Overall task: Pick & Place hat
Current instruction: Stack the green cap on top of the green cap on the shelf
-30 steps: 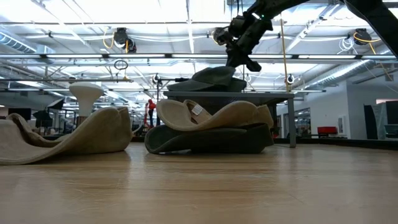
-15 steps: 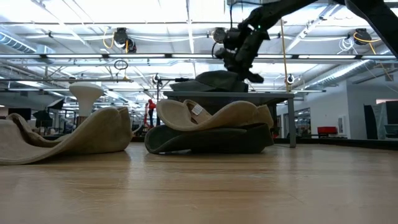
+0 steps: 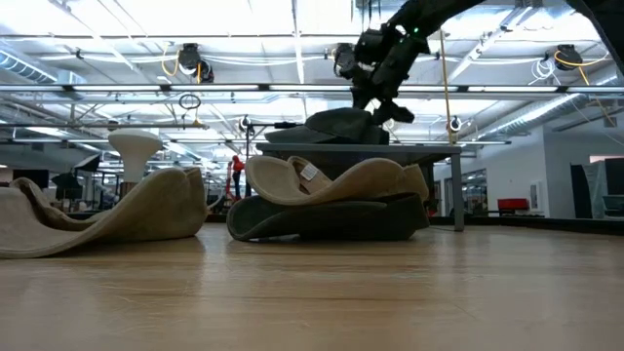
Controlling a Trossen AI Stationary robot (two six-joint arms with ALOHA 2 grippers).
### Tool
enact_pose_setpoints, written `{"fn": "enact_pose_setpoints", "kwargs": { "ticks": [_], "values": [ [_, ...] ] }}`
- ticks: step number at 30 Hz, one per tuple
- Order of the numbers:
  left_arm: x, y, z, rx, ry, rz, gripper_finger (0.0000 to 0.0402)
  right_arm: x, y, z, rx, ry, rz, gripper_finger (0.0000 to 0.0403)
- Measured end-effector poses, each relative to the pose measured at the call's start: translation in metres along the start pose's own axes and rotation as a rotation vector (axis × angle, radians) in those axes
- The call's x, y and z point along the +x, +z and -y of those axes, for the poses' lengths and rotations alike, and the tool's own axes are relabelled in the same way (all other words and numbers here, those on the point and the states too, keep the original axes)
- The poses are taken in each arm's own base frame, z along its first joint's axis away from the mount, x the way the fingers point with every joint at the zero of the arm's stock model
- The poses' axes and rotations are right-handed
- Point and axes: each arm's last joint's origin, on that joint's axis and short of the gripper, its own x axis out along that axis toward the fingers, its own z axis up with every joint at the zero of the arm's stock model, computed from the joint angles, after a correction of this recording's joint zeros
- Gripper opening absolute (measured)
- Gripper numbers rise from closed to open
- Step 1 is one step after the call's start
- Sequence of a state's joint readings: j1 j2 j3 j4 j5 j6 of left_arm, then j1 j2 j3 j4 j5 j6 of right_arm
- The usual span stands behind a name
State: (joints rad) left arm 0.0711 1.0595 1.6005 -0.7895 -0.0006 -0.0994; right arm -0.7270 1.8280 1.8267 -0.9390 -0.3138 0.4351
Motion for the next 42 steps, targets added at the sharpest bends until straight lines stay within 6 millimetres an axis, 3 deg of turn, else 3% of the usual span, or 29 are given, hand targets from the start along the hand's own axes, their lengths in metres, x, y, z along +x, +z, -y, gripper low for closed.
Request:
{"fn": "enact_pose_setpoints", "kwargs": {
  "ticks": [6,11,20,23,33,42],
  "values": [
    [0.0,0.0,0.0,0.0,0.0,-0.001,0.0136,-0.028,-0.003,-0.002,0.026,-0.011,0.066,0.0234],
    [0.0,0.0,0.0,-0.001,-0.001,-0.001,0.0136,-0.033,-0.004,0.004,0.037,-0.16,0.112,0.0236],
    [0.0,0.0,0.0,-0.008,-0.001,-0.001,0.0136,0.009,-0.025,0.031,0.076,-0.284,0.033,0.0205],
    [0.0,0.0,0.0,-0.008,-0.001,-0.001,0.0136,0.023,-0.032,0.032,0.047,-0.261,0.024,0.0194],
    [0.0,0.0,0.0,0.013,-0.001,-0.001,0.0136,0.032,-0.036,0.012,-0.029,-0.097,0.012,0.0159],
    [0.0,0.0,0.0,0.014,-0.002,-0.001,0.0136,0.033,-0.035,0.007,-0.03,-0.042,0.014,0.015]
  ]
}}
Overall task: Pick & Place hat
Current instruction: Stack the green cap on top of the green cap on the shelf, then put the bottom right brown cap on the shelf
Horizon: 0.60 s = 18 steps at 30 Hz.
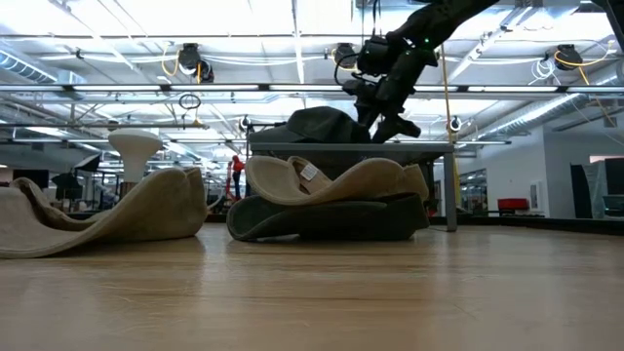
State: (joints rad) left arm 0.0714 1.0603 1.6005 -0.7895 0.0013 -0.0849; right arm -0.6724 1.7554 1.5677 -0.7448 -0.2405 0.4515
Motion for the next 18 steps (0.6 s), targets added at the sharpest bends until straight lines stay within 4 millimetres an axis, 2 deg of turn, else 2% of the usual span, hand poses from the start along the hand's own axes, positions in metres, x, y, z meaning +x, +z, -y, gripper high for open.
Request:
{"fn": "enact_pose_setpoints", "kwargs": {
  "ticks": [4,12,18],
  "values": [
    [0.0,0.0,0.0,-0.001,0.0,0.0,0.0136,-0.009,0.0,0.001,-0.015,0.002,0.013,0.0149],
    [0.0,0.0,0.0,0.005,0.001,0.0,0.0136,-0.055,0.002,-0.002,-0.06,0.043,0.146,0.0152],
    [0.0,0.0,0.0,0.011,0.0,0.0,0.0136,-0.087,-0.009,-0.013,-0.088,0.079,0.199,0.015]
  ]
}}
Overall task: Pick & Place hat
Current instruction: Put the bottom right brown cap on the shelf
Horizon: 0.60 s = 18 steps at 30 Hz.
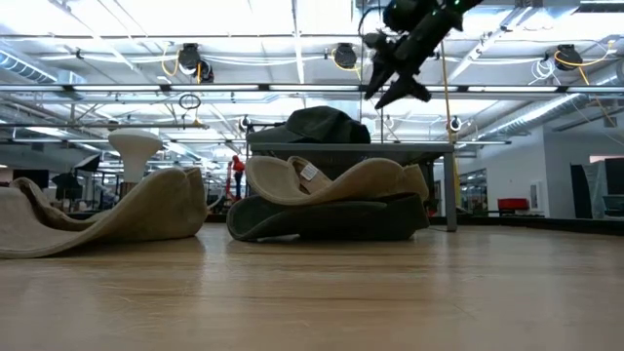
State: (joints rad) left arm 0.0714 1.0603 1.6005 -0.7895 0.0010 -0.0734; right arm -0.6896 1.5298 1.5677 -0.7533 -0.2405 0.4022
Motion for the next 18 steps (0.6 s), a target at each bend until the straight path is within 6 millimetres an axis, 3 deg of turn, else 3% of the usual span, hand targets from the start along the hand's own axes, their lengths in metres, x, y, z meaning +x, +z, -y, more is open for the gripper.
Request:
{"fn": "enact_pose_setpoints", "kwargs": {
  "ticks": [8,18],
  "values": [
    [0.0,0.0,0.0,-0.012,0.0,0.0,0.0136,-0.037,-0.027,-0.03,0.017,0.044,-0.066,0.0142],
    [0.0,0.0,0.0,-0.062,0.0,0.0,0.0136,-0.063,-0.055,-0.071,0.091,0.164,-0.103,0.0141]
  ]
}}
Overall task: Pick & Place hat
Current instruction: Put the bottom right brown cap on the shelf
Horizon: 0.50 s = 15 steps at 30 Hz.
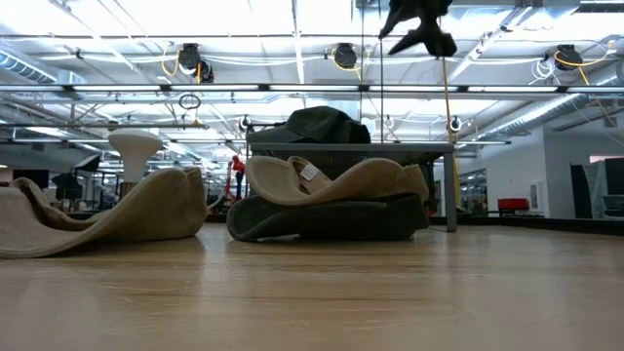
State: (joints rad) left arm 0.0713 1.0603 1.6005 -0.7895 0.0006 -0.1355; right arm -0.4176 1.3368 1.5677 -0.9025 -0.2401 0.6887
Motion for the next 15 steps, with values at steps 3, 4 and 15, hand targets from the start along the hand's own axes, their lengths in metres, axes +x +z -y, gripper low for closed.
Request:
{"fn": "enact_pose_setpoints", "kwargs": {
  "ticks": [3,4,15],
  "values": [
    [0.0,0.0,0.0,-0.007,0.0,0.0,0.0136,0.0,-0.009,-0.01,0.023,0.027,-0.024,0.0141],
    [0.0,0.0,0.0,-0.008,0.0,0.0,0.0136,0.0,-0.012,-0.013,0.028,0.035,-0.035,0.0141],
    [0.0,0.0,0.0,-0.031,0.0,0.0,0.0136,0.004,-0.048,-0.046,0.07,0.107,-0.158,0.0139]
  ]
}}
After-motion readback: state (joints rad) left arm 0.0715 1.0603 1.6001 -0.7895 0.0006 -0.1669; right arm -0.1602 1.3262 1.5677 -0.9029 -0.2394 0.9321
